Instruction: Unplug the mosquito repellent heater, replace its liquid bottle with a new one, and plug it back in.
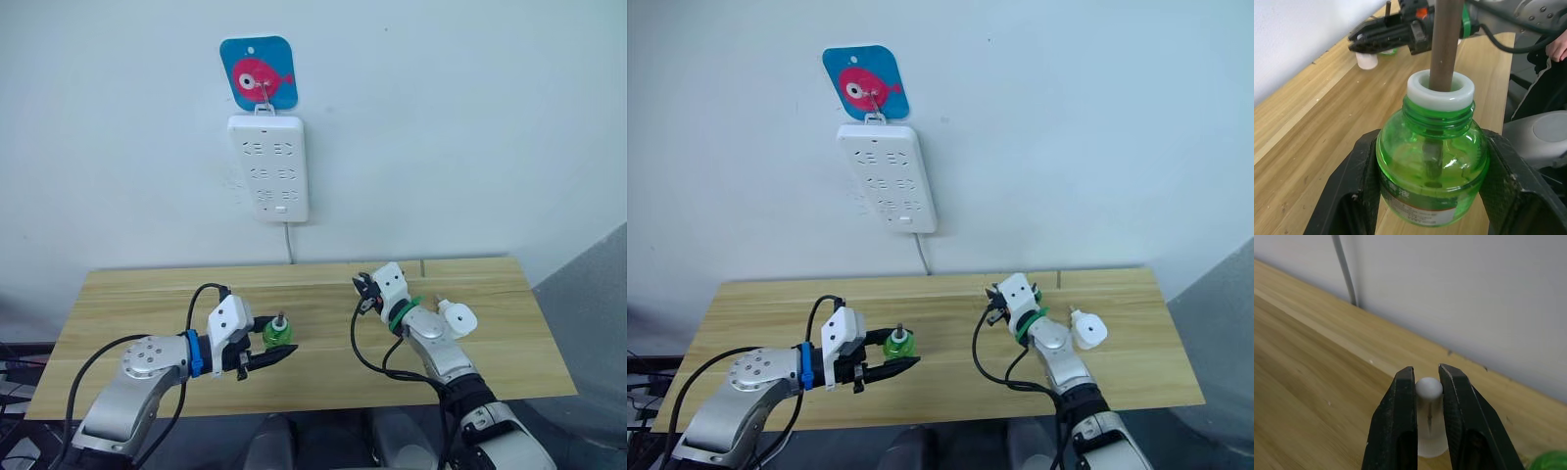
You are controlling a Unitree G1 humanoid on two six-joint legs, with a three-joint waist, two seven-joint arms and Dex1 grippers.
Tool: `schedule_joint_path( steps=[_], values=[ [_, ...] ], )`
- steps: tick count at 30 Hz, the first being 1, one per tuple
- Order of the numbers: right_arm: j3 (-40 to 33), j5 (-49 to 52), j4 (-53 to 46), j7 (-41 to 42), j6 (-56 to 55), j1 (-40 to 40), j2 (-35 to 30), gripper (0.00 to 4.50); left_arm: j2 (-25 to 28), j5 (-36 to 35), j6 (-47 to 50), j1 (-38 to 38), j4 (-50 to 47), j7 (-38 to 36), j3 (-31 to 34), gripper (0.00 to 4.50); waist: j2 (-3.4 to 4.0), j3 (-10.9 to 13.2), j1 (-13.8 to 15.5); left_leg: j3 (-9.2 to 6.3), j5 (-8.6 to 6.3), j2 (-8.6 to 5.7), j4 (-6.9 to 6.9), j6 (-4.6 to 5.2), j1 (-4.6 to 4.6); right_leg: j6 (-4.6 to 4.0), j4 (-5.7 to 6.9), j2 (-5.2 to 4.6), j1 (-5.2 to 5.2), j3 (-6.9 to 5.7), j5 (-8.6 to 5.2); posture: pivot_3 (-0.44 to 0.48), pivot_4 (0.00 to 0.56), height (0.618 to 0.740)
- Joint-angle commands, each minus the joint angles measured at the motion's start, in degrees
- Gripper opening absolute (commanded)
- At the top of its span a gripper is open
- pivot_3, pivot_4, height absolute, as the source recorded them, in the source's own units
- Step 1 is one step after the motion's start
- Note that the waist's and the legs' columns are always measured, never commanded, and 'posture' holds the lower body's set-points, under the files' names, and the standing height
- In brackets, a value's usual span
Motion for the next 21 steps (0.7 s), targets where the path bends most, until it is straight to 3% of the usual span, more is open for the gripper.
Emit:
schedule_joint_path(
  steps=[1, 2, 9, 13, 14, 21],
  values=[
    [-0.5, -0.8, 1.9, -1.1, -2.7, -0.6, 0.8, 0.36, 0.6, -1.0, -0.5, -0.3, -2.0, 0.0, 1.3, 2.30, 0.00, 0.0, 0.0, 0.02, 0.00, 0.00, 0.00, 0.00, 0.00, 0.00, 0.00, 0.00, -0.01, 0.01, 0.00, -0.092, 0.195, 0.740],
    [-0.6, -0.7, 2.3, -1.2, -2.9, -0.6, 1.0, 0.36, 0.6, -1.0, -0.5, -0.4, -1.9, -0.1, 1.3, 2.30, 0.00, 0.0, 0.0, 0.02, 0.00, 0.00, 0.00, 0.00, 0.00, 0.00, 0.00, 0.00, -0.02, 0.02, 0.00, -0.092, 0.195, 0.740],
    [-1.9, 1.5, -1.7, 0.6, -3.1, 1.0, 1.2, 2.84, 0.5, -1.0, -0.6, -0.9, -1.5, -0.1, 1.1, 2.30, 0.00, 0.0, -0.1, 0.02, 0.00, 0.01, 0.00, 0.00, 0.01, 0.00, 0.05, 0.00, -0.03, 0.02, 0.00, -0.095, 0.191, 0.740],
    [-1.4, 6.3, -17.0, 6.6, 2.9, 4.6, -0.5, 4.30, 0.2, -1.1, -0.6, -1.7, -0.8, -0.1, 1.1, 2.30, 0.02, 0.0, 0.0, 0.02, 0.00, 0.01, 0.00, 0.00, -0.08, 0.00, 0.05, 0.00, -0.11, 0.03, 0.00, -0.103, 0.185, 0.740],
    [-0.7, 7.6, -22.6, 9.0, 5.6, 5.9, -1.9, 4.50, 0.3, -1.3, -0.6, -2.0, -0.7, -0.4, 1.0, 2.30, 0.03, 0.0, 0.2, 0.02, 0.00, 0.01, 0.00, 0.00, -0.13, 0.00, 0.06, -0.01, -0.16, 0.03, 0.00, -0.103, 0.185, 0.740],
    [1.3, 18.2, -51.3, 26.4, 29.0, 8.2, -19.9, 4.50, 2.4, -3.3, 0.1, -6.4, -0.8, -7.3, -1.5, 2.30, -0.01, 0.0, 1.0, 0.02, 0.01, -0.01, 0.02, -0.01, -0.19, 0.00, 0.09, -0.03, -0.23, -0.01, 0.00, -0.129, 0.159, 0.740]
  ],
)
